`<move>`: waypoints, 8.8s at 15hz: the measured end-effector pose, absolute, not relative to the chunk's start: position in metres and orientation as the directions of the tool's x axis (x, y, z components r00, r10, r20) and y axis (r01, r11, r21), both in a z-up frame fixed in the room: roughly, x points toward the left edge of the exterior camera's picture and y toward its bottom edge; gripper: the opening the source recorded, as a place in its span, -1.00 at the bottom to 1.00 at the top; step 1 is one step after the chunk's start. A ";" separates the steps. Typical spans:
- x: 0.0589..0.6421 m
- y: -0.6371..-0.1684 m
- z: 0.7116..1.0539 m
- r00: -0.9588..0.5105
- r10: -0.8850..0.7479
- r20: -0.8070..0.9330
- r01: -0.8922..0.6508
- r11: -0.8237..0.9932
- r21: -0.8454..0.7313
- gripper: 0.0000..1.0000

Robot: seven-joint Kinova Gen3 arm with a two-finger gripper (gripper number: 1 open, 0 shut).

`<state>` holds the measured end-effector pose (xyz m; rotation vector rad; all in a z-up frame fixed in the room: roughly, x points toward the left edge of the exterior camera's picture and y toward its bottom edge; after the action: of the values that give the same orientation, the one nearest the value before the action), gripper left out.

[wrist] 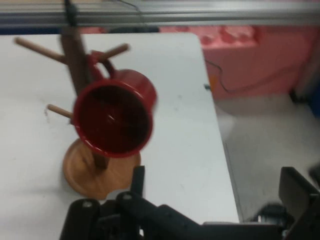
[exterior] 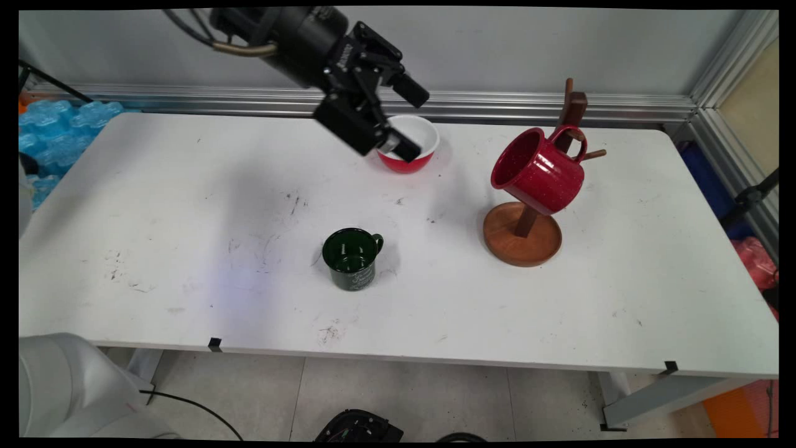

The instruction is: Pick up the red mug from the rack, then place the picked object on the table

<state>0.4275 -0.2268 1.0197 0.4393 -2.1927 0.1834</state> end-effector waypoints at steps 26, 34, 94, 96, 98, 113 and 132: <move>0.300 -0.280 0.927 -0.237 -0.683 0.691 -0.671 0.629 0.392 1.00; 0.264 -0.296 0.916 -0.268 -0.646 0.714 -0.627 0.680 0.380 1.00; 0.350 -0.253 1.007 -0.432 -0.707 0.560 -0.826 0.559 0.069 -1.00; 0.350 -0.261 0.999 -0.424 -0.728 0.538 -0.847 0.529 0.048 -1.00; 0.348 -0.270 0.988 -0.409 -0.751 0.518 -0.868 0.495 0.033 -1.00; 0.307 -0.330 0.905 -0.113 -0.927 0.358 -0.993 0.116 -0.015 -1.00; 0.302 -0.383 0.819 -0.108 -0.979 0.171 -0.994 0.103 -0.036 -1.00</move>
<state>0.3025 -0.3829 0.8194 2.0253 -2.2541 0.2146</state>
